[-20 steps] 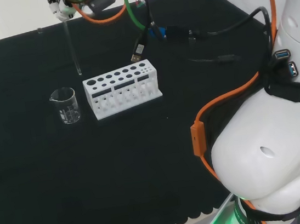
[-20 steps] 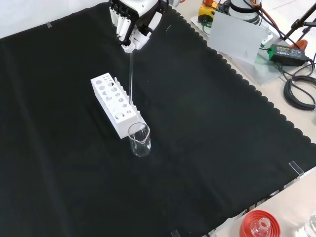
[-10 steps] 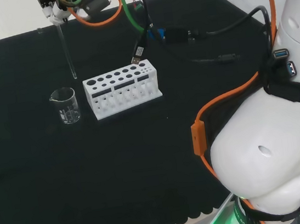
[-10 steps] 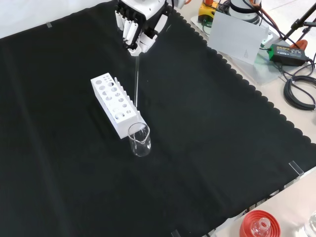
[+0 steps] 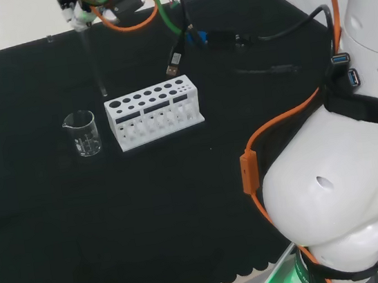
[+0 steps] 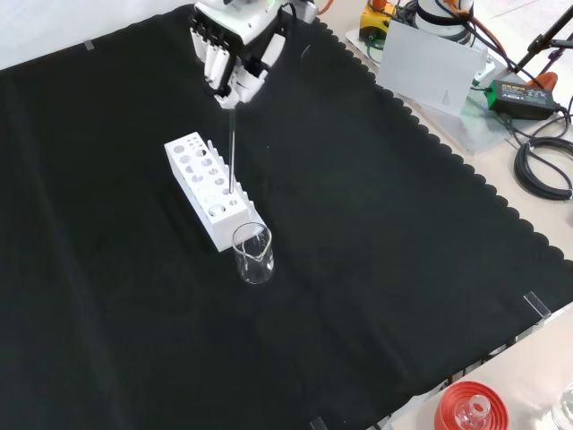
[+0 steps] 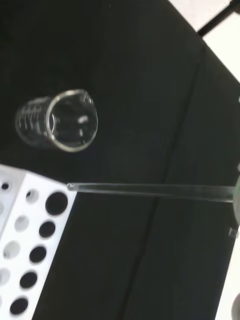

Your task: Stir in the beaker to the left of the white test tube rack with the glass rod.

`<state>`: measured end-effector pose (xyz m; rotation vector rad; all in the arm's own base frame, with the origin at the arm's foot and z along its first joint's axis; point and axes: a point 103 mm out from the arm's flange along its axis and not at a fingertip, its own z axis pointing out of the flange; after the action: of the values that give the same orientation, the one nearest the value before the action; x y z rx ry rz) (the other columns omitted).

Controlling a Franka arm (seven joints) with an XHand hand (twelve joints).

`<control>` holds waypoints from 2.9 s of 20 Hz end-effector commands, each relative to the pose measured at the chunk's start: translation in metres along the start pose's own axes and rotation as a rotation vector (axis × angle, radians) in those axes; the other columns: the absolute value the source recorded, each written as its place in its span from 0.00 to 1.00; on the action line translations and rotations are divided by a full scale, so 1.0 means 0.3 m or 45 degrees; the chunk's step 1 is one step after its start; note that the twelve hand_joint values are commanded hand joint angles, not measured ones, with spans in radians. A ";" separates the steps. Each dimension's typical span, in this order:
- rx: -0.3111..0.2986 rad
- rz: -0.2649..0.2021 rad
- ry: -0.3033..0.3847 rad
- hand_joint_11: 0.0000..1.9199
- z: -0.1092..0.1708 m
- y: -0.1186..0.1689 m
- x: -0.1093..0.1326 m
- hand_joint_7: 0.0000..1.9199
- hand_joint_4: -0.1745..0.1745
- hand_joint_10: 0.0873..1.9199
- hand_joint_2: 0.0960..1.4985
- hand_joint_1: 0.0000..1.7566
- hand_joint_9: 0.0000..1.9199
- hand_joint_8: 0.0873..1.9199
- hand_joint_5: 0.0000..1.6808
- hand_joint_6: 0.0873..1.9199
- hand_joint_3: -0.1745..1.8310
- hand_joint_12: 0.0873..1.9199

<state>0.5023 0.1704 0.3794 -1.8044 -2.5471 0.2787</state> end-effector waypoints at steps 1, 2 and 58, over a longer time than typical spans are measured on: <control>0.011 -0.151 0.028 0.79 0.016 0.067 0.173 0.57 0.00 0.27 0.73 0.73 0.86 0.57 0.54 0.42 0.09 0.35; 0.010 -0.155 0.030 0.79 0.017 0.070 0.177 0.57 0.00 0.27 0.73 0.73 0.86 0.57 0.54 0.42 0.09 0.35; 0.218 -0.212 0.116 0.79 0.318 0.244 0.124 0.57 0.00 0.26 0.73 0.73 0.86 0.56 0.54 0.42 0.09 0.35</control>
<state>0.5433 0.2089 0.2736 -1.5124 -2.5109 0.3805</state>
